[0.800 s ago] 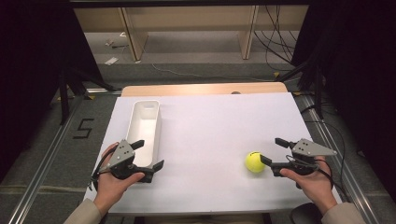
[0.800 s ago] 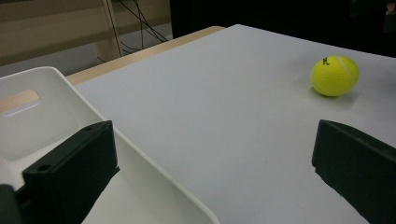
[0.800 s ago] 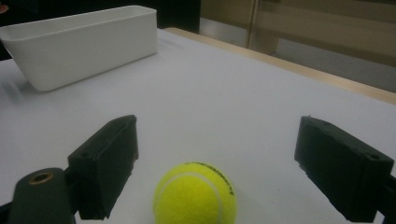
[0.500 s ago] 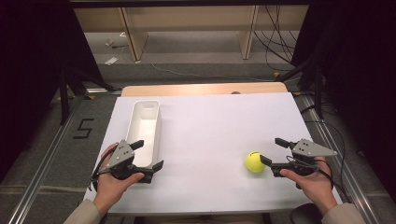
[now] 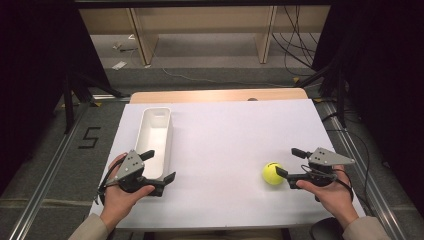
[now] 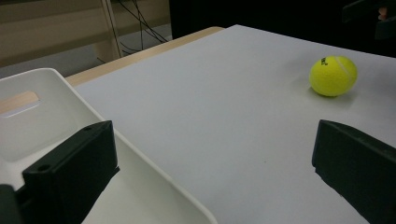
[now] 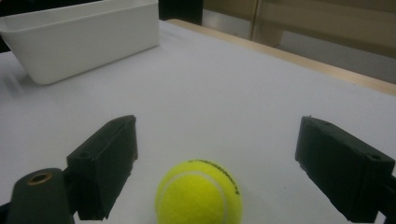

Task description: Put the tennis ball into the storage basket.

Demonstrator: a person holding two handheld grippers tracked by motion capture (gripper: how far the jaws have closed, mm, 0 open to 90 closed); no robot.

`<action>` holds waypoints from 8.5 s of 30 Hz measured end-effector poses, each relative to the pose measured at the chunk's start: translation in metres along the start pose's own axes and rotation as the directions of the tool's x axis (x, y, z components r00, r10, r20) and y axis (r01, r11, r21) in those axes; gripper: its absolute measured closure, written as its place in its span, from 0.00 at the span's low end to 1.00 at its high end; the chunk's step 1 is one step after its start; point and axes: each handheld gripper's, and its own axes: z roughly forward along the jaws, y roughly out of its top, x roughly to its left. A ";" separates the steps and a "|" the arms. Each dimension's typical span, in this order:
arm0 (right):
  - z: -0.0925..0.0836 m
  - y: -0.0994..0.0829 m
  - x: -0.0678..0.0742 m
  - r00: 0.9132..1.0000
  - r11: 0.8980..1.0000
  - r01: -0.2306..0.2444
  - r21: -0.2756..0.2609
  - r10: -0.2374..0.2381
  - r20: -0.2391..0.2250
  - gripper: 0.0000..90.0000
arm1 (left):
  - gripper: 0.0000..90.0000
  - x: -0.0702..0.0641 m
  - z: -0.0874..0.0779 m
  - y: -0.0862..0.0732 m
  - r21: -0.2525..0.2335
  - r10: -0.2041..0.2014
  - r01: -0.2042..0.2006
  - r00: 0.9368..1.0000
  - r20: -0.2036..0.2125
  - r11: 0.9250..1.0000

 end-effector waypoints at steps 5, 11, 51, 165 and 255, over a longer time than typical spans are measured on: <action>0.010 0.000 0.000 1.000 0.999 0.008 0.039 -0.007 -0.013 0.13 | 0.00 0.000 0.000 0.000 0.001 0.000 0.000 1.000 0.000 1.000; 0.017 -0.002 -0.001 1.000 0.997 0.004 0.075 -0.003 -0.018 0.11 | 0.00 0.000 0.000 0.000 0.001 0.001 -0.001 1.000 0.000 1.000; 0.056 -0.020 -0.007 0.997 0.936 0.011 0.351 0.017 -0.077 0.16 | 0.00 -0.001 0.000 0.000 0.000 0.007 -0.007 1.000 0.002 1.000; 0.063 0.039 -0.001 0.998 1.000 0.013 0.013 -0.013 -0.057 0.30 | 0.00 -0.001 -0.001 0.001 -0.010 -0.003 0.003 1.000 0.000 1.000; 0.101 0.063 0.019 0.994 0.999 0.034 -0.015 -0.036 -0.106 0.30 | 0.00 -0.001 -0.002 0.001 -0.013 0.005 -0.005 1.000 0.000 1.000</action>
